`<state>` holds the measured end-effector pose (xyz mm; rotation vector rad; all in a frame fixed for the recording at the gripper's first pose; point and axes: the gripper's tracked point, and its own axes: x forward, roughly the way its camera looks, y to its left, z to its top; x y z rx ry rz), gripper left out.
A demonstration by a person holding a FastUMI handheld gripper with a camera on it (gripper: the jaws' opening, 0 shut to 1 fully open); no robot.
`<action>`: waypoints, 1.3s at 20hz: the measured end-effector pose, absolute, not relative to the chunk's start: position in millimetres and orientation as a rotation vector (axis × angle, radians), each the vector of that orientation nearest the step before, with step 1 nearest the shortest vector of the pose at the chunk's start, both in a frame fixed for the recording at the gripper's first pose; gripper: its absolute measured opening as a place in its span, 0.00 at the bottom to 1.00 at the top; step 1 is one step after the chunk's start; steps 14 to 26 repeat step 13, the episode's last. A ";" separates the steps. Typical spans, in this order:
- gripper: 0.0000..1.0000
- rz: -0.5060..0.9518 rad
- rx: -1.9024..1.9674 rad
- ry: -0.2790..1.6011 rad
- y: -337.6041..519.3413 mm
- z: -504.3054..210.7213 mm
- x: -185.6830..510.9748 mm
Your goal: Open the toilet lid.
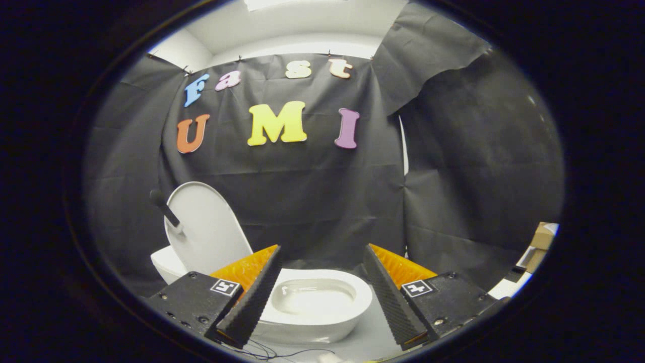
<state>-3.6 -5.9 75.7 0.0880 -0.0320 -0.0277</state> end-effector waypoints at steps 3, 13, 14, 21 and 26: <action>1.00 -0.067 0.066 -0.020 -25.3 54.1 -8.6; 1.00 -0.051 0.063 0.022 -18.8 24.5 -6.5; 1.00 -0.051 0.063 0.022 -18.8 24.5 -6.5; 1.00 -0.051 0.063 0.022 -18.8 24.5 -6.5; 1.00 -0.051 0.063 0.022 -18.8 24.5 -6.5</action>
